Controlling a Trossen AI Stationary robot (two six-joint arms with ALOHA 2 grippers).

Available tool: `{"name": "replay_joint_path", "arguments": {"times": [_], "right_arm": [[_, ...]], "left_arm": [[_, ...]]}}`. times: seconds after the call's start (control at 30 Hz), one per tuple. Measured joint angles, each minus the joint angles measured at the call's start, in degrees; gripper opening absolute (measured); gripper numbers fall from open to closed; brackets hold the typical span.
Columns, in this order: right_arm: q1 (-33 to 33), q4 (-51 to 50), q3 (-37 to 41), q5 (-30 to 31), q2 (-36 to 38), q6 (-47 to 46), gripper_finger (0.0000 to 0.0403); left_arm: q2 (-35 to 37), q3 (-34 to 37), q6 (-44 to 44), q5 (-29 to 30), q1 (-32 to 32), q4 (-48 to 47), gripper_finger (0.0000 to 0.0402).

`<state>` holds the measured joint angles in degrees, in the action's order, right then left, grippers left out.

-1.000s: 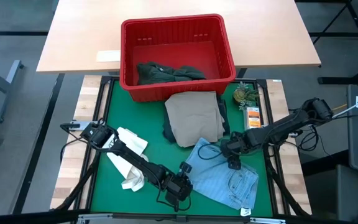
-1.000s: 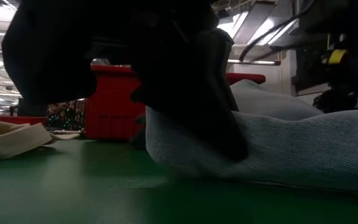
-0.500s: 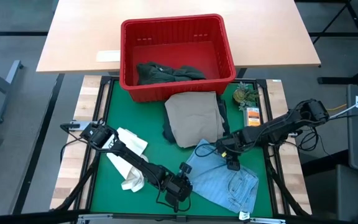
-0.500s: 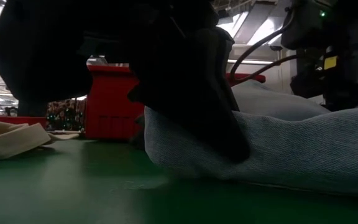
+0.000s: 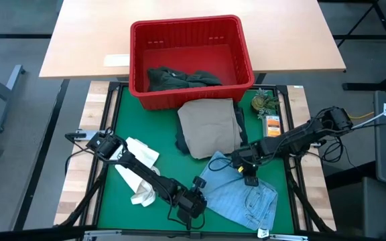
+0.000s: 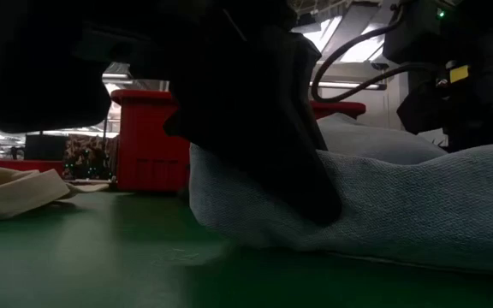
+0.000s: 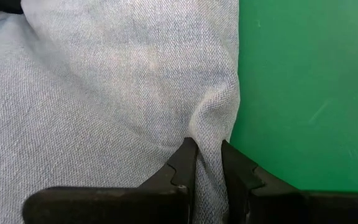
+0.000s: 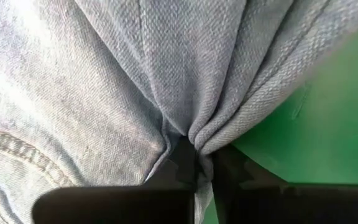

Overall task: Fold laundry
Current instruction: Stack the blue pants on the brown shorts

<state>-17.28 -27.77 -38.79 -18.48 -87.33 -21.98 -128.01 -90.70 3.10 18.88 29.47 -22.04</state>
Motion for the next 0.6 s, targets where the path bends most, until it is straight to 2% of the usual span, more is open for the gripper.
{"name": "replay_joint_path", "arguments": {"times": [0.17, 0.27, 0.6], "right_arm": [[0.0, 0.5, 0.0, -0.8, 0.0, 0.0, 0.0034], [0.0, 0.3, -0.9, -1.7, -0.1, 0.6, 0.0026], [0.0, -6.2, -9.0, -0.6, -0.3, 5.5, 0.0017]], "left_arm": [[0.0, 0.0, 0.0, 0.9, 0.0, 0.4, 0.0037], [-0.1, -0.8, 0.0, 1.8, 0.1, -0.4, 0.0036], [-0.5, -6.3, -0.1, 2.7, 0.1, -10.4, 0.0034]]}}
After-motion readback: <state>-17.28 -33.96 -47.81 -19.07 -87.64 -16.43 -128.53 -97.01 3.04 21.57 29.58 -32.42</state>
